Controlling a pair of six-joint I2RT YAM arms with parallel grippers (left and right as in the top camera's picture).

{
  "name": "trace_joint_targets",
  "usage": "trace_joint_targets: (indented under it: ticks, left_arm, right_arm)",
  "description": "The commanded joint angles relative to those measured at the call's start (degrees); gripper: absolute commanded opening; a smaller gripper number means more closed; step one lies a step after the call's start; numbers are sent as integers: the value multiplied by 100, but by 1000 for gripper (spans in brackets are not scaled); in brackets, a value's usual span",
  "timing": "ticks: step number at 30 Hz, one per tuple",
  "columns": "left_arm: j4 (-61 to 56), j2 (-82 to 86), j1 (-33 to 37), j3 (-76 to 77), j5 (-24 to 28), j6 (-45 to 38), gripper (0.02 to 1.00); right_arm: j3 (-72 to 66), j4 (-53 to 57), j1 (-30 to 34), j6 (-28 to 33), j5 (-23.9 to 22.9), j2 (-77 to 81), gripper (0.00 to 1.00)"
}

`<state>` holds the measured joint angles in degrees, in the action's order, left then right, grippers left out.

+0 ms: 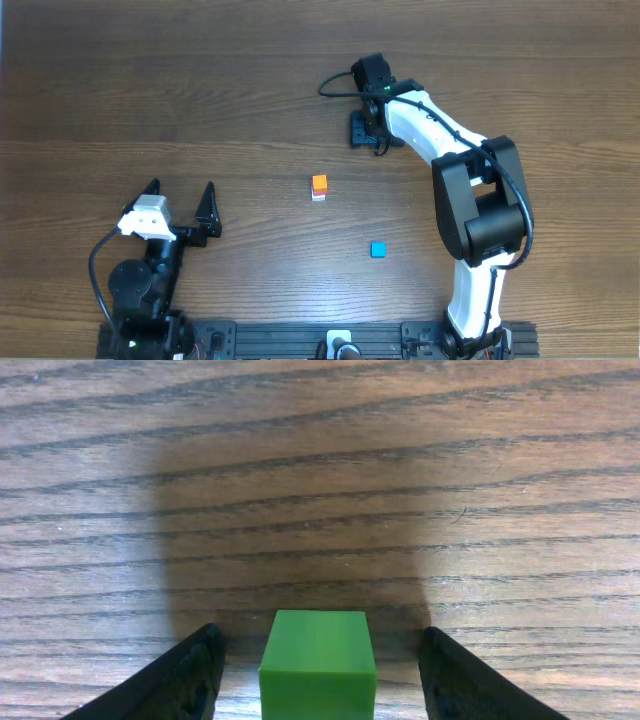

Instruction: Stack Cubes

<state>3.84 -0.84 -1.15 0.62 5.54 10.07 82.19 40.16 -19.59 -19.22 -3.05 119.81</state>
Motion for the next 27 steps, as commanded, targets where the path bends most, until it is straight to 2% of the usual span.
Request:
trace_joint_targets:
  ticks: [1,23,27]
  left_arm:
    - [11,46,31,-28,-26,-66,998]
    - [11,46,31,-28,-26,-66,998]
    - [11,46,31,-28,-26,-66,1000]
  right_arm:
    - [52,15,24,63,-37,111,621]
    - [186,232,44,107,24,107,617]
    - [247,269,44,109,42,107,562]
